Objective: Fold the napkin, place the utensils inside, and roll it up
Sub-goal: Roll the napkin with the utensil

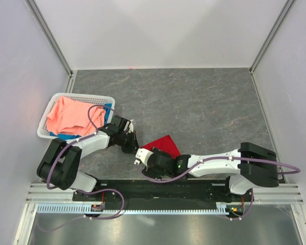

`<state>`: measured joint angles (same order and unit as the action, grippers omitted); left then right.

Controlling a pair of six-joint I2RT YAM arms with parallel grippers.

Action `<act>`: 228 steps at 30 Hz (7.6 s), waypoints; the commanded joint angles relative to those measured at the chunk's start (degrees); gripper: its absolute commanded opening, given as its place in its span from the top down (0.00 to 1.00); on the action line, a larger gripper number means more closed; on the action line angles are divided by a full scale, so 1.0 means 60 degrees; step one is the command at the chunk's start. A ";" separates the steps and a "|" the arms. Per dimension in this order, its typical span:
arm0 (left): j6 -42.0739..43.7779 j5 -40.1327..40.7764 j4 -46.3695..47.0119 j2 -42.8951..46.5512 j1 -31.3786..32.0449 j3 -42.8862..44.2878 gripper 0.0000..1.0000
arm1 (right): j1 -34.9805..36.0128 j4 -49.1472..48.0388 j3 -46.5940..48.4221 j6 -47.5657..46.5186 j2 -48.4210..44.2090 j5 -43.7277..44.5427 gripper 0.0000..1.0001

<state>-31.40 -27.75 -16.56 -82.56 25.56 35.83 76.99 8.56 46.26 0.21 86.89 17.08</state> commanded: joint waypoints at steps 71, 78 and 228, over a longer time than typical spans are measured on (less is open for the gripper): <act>0.0296 0.0142 0.4372 0.0886 0.0149 -0.1916 0.92 | -0.6811 -0.2514 -0.0284 0.1460 0.3449 -1.1520 0.58; 0.0414 -0.0340 0.3698 -0.0432 0.0164 -0.1169 0.98 | -0.6797 -0.0988 0.0258 0.0758 0.2293 -1.0276 0.38; 0.0868 0.0185 -0.0331 0.0707 -0.0071 0.1117 0.37 | -0.4113 0.1034 0.0932 -0.0299 0.1499 -0.7276 0.68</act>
<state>-28.51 -29.76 -19.03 -83.92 25.56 40.60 56.60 12.08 50.15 -3.55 94.04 -8.05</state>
